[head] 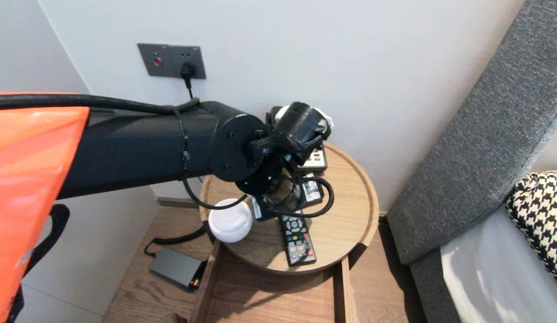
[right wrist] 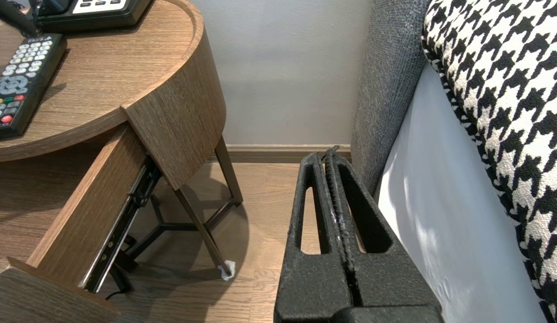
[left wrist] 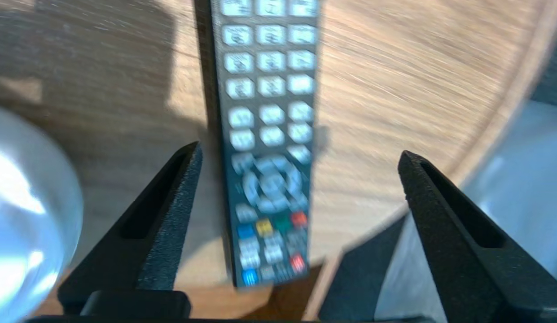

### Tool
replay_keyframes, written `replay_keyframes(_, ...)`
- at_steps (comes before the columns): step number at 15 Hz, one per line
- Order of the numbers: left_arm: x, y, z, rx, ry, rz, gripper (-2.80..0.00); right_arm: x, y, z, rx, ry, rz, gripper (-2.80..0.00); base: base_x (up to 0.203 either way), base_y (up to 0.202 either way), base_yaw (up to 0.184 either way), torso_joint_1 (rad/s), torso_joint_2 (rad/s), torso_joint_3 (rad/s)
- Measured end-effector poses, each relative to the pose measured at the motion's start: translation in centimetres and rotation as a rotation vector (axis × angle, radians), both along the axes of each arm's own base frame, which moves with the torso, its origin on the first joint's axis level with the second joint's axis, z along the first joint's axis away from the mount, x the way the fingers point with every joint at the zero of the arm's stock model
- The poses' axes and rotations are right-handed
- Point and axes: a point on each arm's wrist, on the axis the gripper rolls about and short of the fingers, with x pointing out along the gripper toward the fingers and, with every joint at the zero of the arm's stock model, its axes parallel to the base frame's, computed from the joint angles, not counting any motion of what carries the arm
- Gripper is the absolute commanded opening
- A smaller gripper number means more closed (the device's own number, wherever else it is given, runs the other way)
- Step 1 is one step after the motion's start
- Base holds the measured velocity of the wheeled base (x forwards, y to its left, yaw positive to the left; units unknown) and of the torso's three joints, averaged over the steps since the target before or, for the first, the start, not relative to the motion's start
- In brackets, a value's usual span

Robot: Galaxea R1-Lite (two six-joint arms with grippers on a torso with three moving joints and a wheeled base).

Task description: Take the remote control out of the drawer one by one and place them on the table, then close the nightstand drawer

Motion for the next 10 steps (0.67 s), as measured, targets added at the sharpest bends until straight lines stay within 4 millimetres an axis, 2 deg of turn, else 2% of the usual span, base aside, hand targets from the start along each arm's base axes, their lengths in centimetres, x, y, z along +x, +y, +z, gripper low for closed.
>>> replay_keyframes(4,-1.8,1.1,3.2,-0.039,-0.065,-0.047,0.00,0.0,0.0,0.0,0.000,0.000,0.000,-2.80,0.000,0.000,0.000,0.000,0.00,0.000)
replay_keyframes(7,-3.3,2.6,5.9,-0.077,-0.108,-0.062,0.00,0.0,0.0,0.0,0.000,0.000,0.000,-2.80,0.000,0.000,0.000,0.000,0.00,0.000)
replay_keyframes(10,-5.5,4.7,7.7,-0.063,-0.122,-0.062,0.00,0.0,0.0,0.0,0.000,0.000,0.000,-2.80,0.000,0.000,0.000,0.000,0.00,0.000)
